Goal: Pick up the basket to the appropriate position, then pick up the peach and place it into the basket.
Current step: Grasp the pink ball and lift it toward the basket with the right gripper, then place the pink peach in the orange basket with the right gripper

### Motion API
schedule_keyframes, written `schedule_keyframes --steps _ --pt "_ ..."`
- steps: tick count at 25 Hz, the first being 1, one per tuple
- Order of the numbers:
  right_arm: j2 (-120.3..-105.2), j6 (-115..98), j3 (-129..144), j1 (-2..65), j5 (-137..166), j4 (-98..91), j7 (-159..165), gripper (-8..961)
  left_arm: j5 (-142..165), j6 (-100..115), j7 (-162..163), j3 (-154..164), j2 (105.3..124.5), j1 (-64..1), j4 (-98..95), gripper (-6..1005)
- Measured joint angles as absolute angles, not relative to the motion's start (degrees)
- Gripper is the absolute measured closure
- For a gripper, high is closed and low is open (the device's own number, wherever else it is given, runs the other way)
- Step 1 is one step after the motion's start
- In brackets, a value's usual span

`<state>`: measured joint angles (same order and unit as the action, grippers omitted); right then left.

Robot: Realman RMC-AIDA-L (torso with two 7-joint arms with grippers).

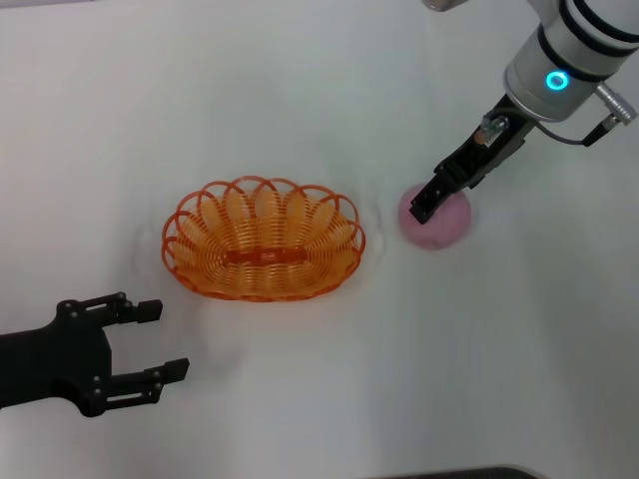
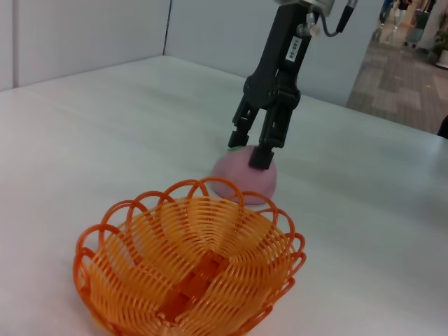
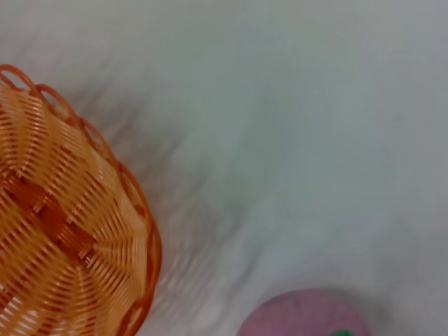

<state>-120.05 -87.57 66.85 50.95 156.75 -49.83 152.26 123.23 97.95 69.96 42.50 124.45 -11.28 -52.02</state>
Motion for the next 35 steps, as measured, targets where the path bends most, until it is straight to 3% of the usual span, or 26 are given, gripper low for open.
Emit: schedule_keyframes --steps 15,21,23,29,35 --pt "-120.15 -85.61 70.46 50.75 154.51 -47.51 151.97 6 124.11 98.2 70.05 42.63 124.54 -11.16 -51.94 238" --pt "-120.14 -85.77 71.79 50.39 154.5 -47.84 152.05 101 124.67 98.27 70.11 42.47 124.54 -11.16 -51.96 237" --pt "-120.15 -85.82 71.82 50.35 154.51 -48.0 152.06 290 124.68 98.34 70.12 42.36 124.54 -11.16 -51.95 237" --pt "-119.69 -87.24 69.91 48.89 153.01 -51.94 151.66 536 124.72 98.38 70.14 42.29 124.54 -11.16 -51.94 238" --pt "-119.45 -93.02 65.7 47.87 146.82 -58.6 149.24 620 124.72 98.38 70.21 42.27 124.54 -11.09 -51.94 238"
